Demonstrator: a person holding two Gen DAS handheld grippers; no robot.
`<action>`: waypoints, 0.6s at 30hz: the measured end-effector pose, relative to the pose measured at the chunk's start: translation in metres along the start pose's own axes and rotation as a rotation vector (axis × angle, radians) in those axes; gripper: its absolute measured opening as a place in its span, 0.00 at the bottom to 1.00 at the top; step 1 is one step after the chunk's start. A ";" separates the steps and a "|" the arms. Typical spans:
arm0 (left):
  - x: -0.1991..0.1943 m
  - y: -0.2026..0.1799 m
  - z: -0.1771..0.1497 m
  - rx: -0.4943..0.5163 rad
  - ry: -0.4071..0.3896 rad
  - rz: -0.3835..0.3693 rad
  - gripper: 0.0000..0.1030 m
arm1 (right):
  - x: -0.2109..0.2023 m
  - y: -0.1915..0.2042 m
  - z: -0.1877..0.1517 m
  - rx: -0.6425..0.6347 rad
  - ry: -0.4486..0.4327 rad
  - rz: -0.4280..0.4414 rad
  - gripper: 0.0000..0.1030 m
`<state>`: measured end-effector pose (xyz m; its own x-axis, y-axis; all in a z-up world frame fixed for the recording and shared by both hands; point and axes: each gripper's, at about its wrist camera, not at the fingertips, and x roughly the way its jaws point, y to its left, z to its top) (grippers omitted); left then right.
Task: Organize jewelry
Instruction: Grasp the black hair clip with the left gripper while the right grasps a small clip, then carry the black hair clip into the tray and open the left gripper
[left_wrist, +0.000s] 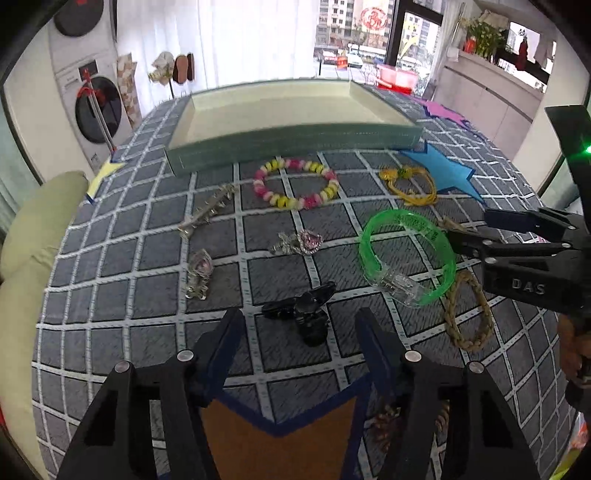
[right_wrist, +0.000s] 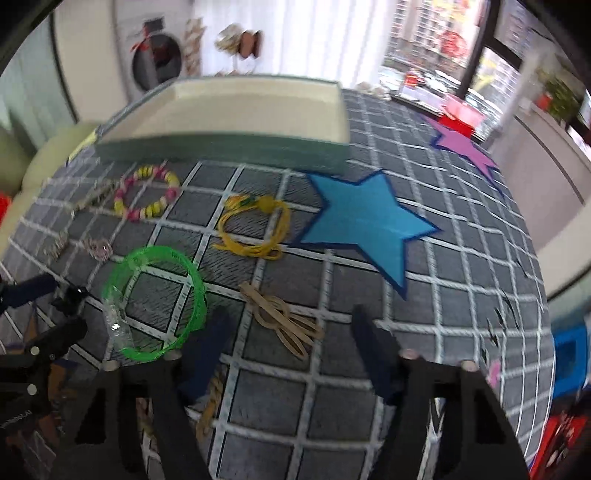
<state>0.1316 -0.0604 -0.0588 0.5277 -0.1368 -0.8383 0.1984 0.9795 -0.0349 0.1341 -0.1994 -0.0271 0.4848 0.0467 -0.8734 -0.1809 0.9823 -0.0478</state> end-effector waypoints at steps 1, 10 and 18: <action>0.001 -0.001 0.001 0.004 -0.002 0.003 0.73 | 0.001 0.000 0.002 0.000 0.007 0.013 0.58; 0.000 0.008 0.006 -0.001 -0.027 -0.045 0.49 | -0.001 0.001 0.005 0.026 0.007 0.034 0.10; -0.025 0.024 0.020 -0.028 -0.061 -0.119 0.49 | -0.027 -0.018 0.021 0.161 -0.039 0.117 0.10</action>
<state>0.1396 -0.0363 -0.0275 0.5513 -0.2602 -0.7927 0.2397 0.9595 -0.1482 0.1419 -0.2150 0.0075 0.5017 0.1662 -0.8489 -0.1002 0.9859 0.1338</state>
